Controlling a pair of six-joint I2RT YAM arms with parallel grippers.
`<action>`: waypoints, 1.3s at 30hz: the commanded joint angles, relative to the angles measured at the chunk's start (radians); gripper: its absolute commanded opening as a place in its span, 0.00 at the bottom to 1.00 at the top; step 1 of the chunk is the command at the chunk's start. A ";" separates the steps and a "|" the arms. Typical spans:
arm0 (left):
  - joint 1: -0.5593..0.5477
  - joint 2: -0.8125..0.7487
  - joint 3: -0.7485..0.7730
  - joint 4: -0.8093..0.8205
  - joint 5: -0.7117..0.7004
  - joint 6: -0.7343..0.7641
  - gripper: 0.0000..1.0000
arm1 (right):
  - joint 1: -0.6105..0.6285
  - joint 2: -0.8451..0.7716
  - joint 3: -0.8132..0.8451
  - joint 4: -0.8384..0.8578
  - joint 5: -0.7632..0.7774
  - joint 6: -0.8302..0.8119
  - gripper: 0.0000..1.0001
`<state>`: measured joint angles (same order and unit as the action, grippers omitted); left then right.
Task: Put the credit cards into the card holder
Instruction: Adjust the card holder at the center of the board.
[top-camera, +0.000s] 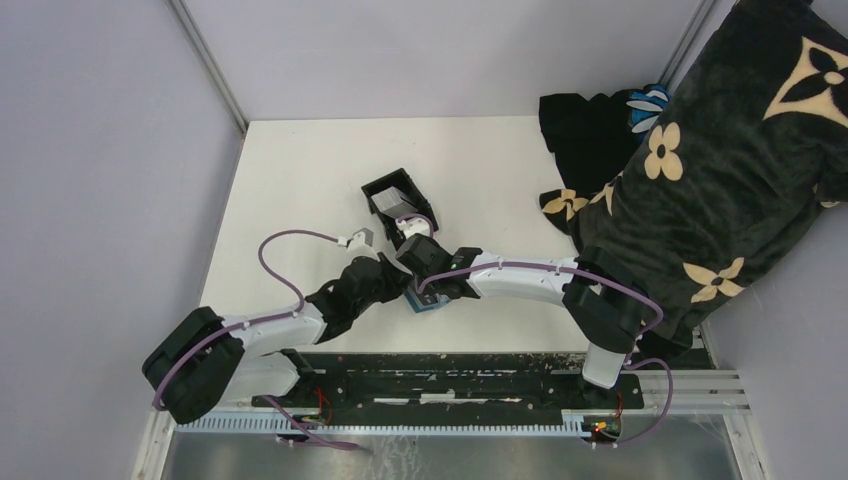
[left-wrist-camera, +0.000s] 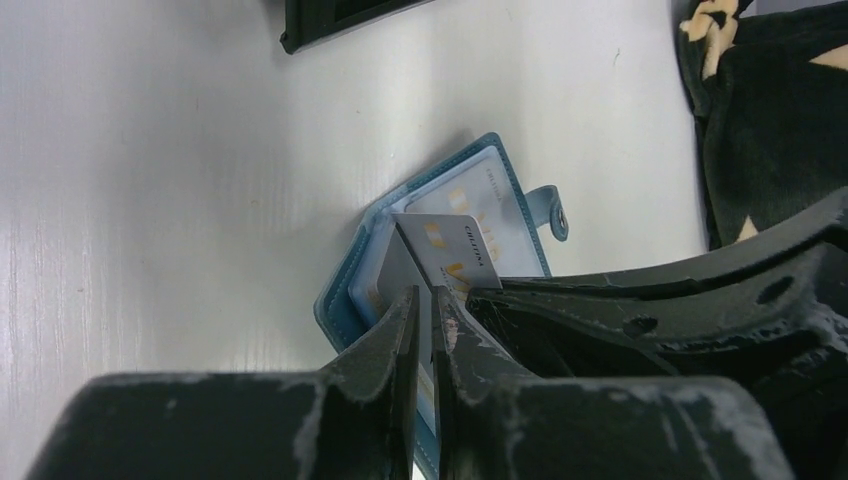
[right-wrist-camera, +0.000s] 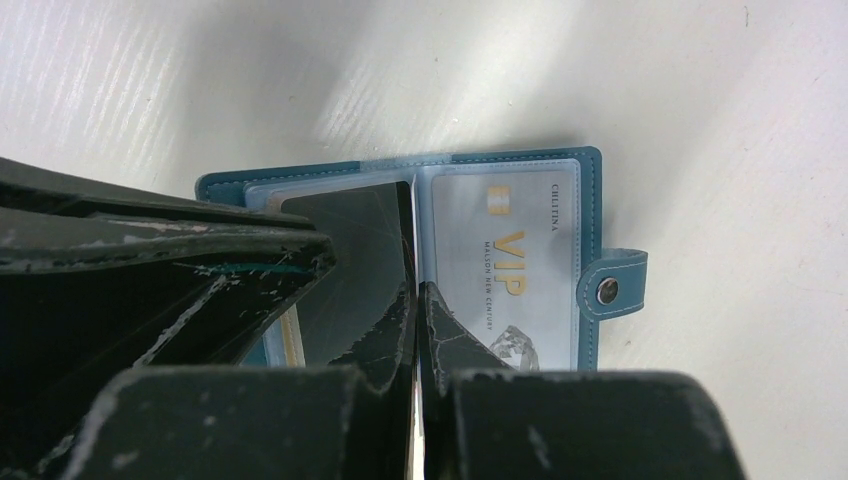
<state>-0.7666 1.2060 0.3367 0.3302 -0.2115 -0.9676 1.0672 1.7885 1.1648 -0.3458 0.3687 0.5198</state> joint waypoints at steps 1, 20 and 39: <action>-0.010 -0.044 -0.015 -0.002 -0.025 0.000 0.15 | 0.008 0.006 -0.007 -0.015 0.016 0.014 0.01; -0.020 -0.115 -0.053 -0.041 -0.032 -0.012 0.15 | 0.007 0.005 0.000 -0.021 0.016 0.015 0.01; -0.031 -0.121 -0.073 -0.045 -0.035 -0.022 0.15 | 0.001 -0.026 0.007 -0.041 0.041 0.003 0.01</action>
<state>-0.7914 1.1000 0.2722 0.2741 -0.2276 -0.9684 1.0668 1.7874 1.1648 -0.3519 0.3809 0.5194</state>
